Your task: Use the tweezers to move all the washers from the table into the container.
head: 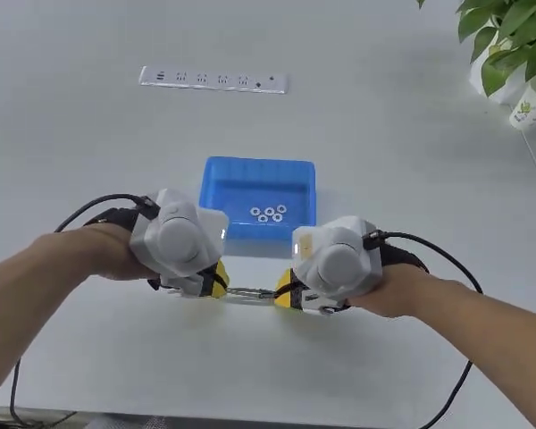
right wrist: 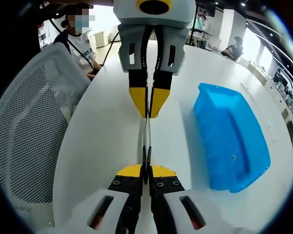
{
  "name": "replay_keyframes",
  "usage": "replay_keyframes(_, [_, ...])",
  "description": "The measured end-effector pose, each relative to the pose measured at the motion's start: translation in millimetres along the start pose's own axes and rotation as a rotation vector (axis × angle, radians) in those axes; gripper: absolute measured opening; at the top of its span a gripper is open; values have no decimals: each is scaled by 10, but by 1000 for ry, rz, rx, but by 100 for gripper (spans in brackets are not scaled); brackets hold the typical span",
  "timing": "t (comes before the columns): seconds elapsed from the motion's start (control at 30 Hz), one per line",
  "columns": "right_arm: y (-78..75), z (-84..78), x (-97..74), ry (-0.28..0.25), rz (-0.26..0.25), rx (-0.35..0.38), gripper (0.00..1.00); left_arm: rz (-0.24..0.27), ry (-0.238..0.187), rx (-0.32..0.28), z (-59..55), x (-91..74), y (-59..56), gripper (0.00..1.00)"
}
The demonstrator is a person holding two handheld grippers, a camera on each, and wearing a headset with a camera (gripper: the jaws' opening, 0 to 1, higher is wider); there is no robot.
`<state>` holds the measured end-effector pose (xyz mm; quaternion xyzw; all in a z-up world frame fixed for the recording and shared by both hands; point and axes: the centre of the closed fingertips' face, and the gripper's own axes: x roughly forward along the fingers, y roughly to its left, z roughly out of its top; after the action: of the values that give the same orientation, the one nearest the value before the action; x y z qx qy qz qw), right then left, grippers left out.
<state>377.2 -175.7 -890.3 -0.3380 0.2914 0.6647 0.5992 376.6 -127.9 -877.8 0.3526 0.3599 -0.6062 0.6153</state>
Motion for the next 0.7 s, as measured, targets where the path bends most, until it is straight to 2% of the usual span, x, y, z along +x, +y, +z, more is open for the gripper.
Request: replay_keyframes(0.7, [19, 5, 0, 12, 15, -26, 10, -9, 8, -17, -32, 45, -52, 6])
